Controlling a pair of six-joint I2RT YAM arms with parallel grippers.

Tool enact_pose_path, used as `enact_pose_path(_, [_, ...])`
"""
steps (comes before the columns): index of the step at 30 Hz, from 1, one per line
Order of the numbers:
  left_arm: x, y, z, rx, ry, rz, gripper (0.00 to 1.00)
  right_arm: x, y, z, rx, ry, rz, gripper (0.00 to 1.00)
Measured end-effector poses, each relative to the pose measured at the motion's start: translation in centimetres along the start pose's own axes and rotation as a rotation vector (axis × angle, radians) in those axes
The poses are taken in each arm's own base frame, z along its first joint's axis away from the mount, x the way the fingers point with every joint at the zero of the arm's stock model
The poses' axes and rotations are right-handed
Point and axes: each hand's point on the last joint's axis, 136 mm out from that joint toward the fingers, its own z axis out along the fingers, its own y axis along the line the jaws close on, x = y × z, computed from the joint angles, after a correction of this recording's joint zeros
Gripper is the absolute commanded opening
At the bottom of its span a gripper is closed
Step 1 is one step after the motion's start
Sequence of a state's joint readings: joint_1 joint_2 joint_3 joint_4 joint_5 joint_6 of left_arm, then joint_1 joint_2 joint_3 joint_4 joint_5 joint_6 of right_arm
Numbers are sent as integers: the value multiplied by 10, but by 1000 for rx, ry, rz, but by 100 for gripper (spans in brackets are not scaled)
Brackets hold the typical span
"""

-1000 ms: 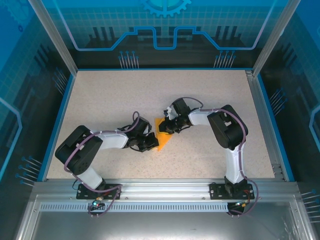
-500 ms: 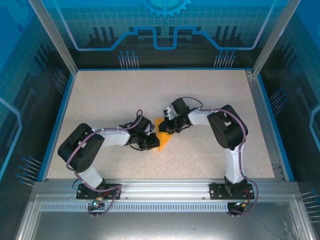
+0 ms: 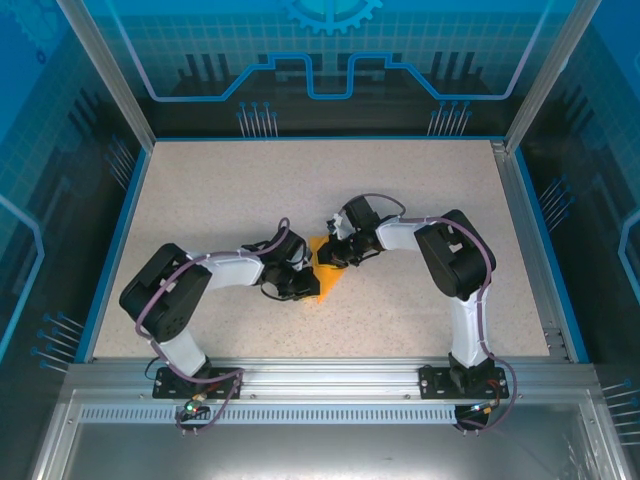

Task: Fold a paper plane with a square sheet of paper (pick it up from the middle)

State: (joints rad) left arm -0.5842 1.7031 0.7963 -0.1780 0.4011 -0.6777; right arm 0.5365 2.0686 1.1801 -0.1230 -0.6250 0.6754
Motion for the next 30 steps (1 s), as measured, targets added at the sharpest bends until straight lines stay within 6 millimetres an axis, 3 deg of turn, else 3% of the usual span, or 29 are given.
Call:
enact_pose_path(11, [0,-1,-1,-55,1,38,17,0,-1,0,4,-2,0,13])
enact_pose_path(17, [20,-2,-19,-69,-30,48,17,0,-1,0,8,-3,2,12])
enact_pose_path(23, [-3,-38,-55,61,-187,56,14,0,-1,0,8,-4,1,11])
enact_pose_path(30, [-21,-51,-40,151,-193,21,13,0,-1,0,7,-4,1,11])
